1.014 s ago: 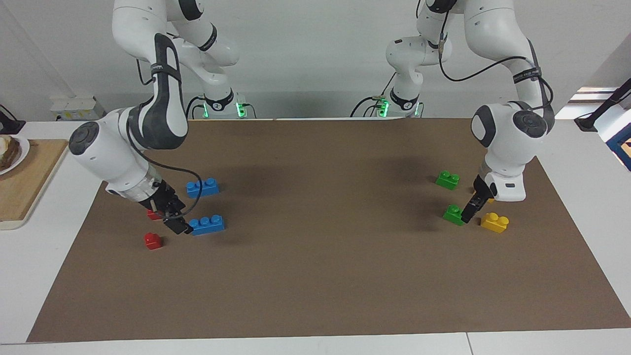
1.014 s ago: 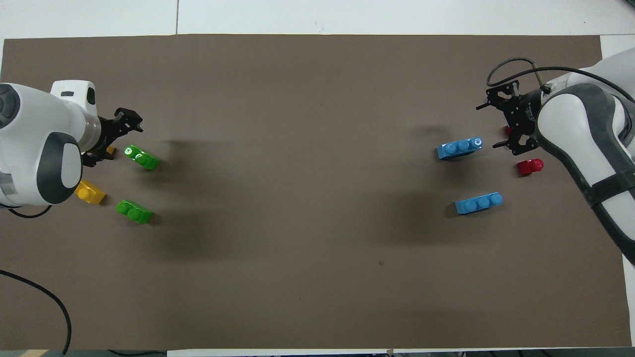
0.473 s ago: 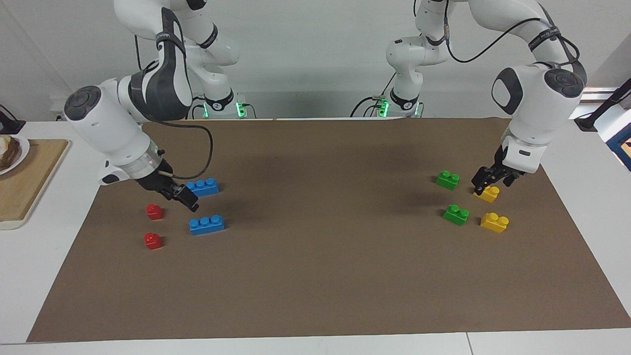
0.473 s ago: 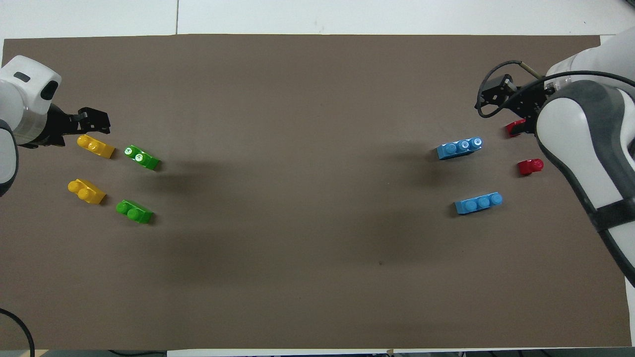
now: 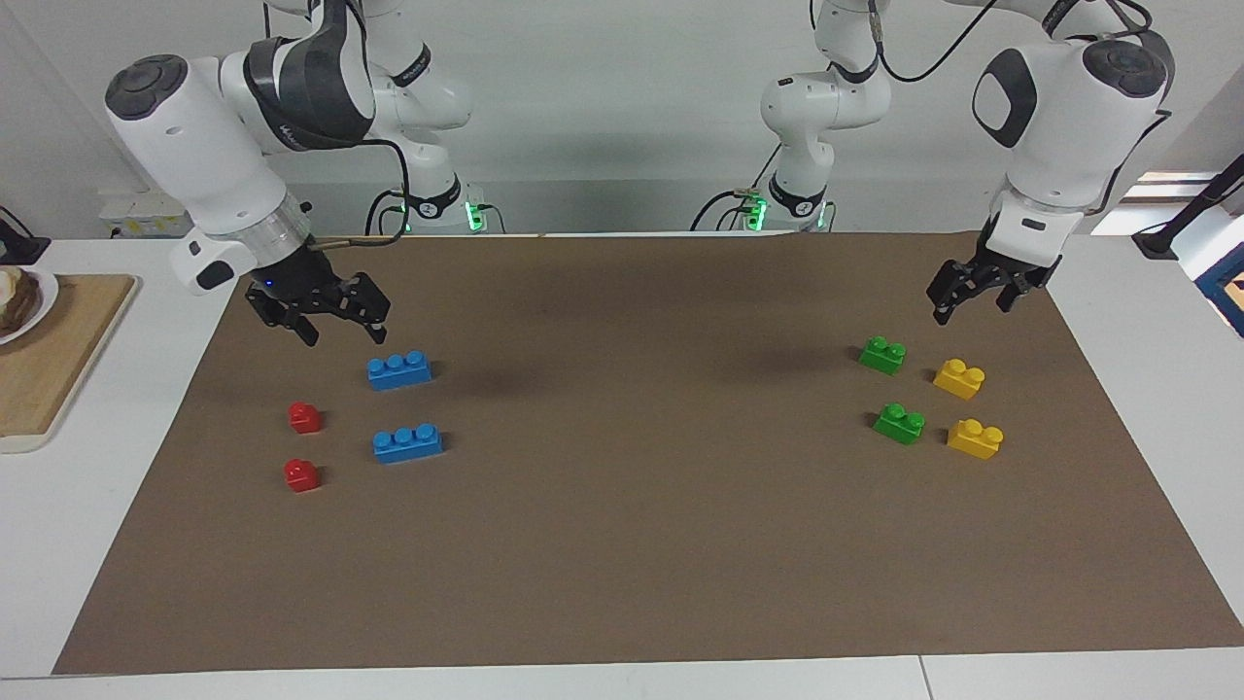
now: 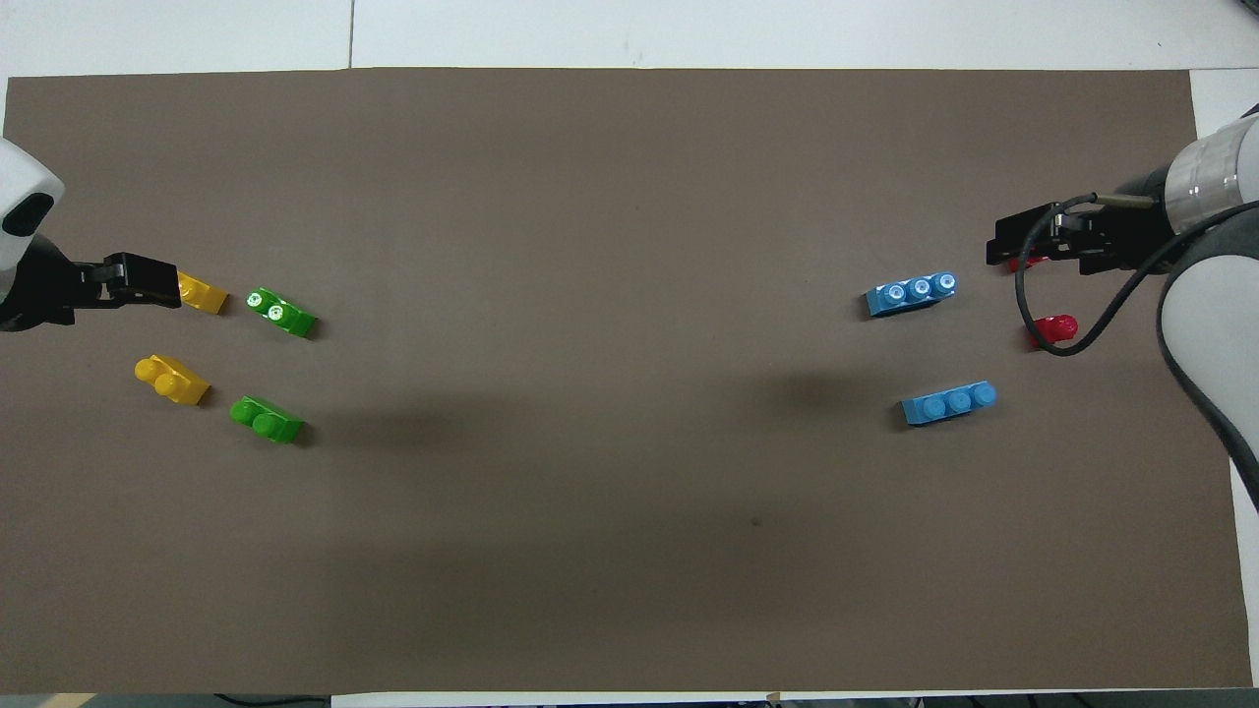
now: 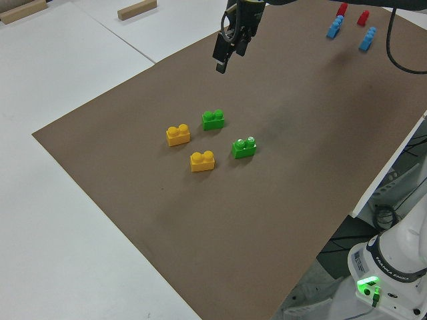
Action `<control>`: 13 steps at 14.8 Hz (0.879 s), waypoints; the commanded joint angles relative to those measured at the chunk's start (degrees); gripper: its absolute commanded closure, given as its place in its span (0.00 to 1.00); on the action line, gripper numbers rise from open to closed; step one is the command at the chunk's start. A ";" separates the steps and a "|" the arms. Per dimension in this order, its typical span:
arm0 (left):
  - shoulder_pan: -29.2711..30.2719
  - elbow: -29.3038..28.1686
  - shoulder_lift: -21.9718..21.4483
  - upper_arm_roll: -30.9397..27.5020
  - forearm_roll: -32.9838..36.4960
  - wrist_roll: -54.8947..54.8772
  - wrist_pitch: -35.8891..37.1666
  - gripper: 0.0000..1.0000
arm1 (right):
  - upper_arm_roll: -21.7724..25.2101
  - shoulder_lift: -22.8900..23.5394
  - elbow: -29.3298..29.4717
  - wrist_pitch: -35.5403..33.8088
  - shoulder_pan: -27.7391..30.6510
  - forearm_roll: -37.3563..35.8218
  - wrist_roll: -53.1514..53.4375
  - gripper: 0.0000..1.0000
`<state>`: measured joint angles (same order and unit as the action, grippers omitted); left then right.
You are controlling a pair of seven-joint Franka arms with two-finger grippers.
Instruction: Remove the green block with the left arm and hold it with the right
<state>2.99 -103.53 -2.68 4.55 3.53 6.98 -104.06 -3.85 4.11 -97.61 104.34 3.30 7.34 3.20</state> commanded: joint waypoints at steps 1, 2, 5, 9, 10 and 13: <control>-0.79 3.06 0.31 -0.25 0.08 -3.54 4.90 0.00 | -0.28 -1.38 -1.27 -2.28 0.21 -3.72 -5.20 0.00; -0.88 3.68 0.31 -0.25 -0.10 -4.69 5.87 0.00 | -0.28 -2.69 -1.62 -4.22 0.21 -3.82 -5.30 0.00; -0.88 4.82 0.22 -0.25 -0.80 -4.61 6.67 0.00 | -0.28 -5.16 -1.71 -6.52 0.48 -3.82 -5.57 0.00; -0.88 8.08 0.57 -0.33 -0.89 -4.61 9.84 0.00 | -0.28 -4.99 -0.83 -7.58 0.30 -4.17 -5.48 0.00; -0.79 8.08 0.57 -0.33 -1.50 -4.61 9.84 0.00 | -0.28 -4.99 -0.74 -7.92 0.21 -4.70 -5.48 0.00; -0.35 7.90 0.57 -0.60 -4.76 -3.99 9.14 0.00 | -0.28 -4.55 0.05 -8.46 0.21 -6.55 -5.57 0.00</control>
<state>2.59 -96.97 -2.88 4.44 0.44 3.32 -95.90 -3.88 -0.38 -97.70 96.78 3.32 2.48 -0.97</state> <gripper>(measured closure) 0.000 0.000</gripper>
